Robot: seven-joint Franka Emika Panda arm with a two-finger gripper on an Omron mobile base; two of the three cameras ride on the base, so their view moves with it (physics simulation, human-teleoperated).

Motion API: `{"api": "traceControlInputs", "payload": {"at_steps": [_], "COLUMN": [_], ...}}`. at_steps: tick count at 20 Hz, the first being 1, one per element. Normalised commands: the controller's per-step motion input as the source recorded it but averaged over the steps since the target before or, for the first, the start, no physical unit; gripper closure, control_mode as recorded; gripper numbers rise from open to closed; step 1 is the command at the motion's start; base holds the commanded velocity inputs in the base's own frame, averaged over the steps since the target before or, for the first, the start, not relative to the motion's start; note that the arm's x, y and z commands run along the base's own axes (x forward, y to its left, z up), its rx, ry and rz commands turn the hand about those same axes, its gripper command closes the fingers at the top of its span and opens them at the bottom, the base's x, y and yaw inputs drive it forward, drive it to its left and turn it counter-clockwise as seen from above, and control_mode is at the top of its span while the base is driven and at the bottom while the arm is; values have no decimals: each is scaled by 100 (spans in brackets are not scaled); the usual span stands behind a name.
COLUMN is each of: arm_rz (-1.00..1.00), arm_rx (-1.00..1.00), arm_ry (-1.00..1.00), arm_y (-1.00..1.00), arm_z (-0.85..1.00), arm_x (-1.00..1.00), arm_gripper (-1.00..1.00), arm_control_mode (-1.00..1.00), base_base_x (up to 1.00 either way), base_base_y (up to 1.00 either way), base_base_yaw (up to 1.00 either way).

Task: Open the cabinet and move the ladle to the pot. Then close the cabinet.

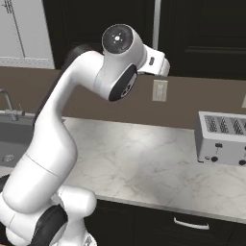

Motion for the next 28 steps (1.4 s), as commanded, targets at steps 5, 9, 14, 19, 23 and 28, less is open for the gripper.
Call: {"api": "traceControlInputs", "payload": {"at_steps": [5, 9, 14, 19, 23, 28], "arm_rz": [0, 2, 3, 2, 1, 5], "arm_rx": [1, 6, 7, 4, 0, 0], "arm_ry": [-6, -1, 0, 0, 0, 0], "arm_y": [-5, 0, 0, -15, -33, -22], "arm_z": [46, 35, 22, 15, 3, 0], "arm_x": [16, 36, 51, 45, 29, 24], "arm_gripper": [-100, -100, -100, -100, -100, -100], "arm_control_mode": [-100, -100, -100, -100, -100, -100], "base_base_x": [0, 0, 0, 0, 0, 0], "base_base_y": [0, 0, 0, 0, 0, 0], "base_base_yaw": [0, 0, 0, 0, 0, 0]}}
